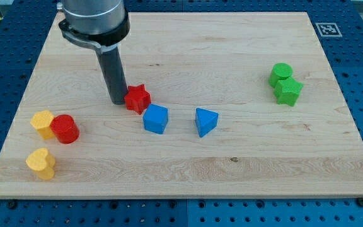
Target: Place the red star diagonal to the blue cube
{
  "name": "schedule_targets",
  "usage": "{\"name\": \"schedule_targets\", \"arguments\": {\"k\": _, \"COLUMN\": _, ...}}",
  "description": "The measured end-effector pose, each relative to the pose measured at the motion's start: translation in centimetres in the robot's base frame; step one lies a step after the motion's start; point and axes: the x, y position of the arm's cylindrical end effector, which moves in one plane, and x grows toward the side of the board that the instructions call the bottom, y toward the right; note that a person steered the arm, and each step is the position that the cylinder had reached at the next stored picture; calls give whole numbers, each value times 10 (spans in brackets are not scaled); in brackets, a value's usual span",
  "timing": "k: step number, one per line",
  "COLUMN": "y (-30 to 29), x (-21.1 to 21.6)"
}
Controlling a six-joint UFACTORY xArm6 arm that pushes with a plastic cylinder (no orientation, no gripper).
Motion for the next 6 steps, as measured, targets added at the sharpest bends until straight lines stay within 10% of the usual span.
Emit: {"name": "schedule_targets", "arguments": {"k": 6, "y": 26, "x": -11}}
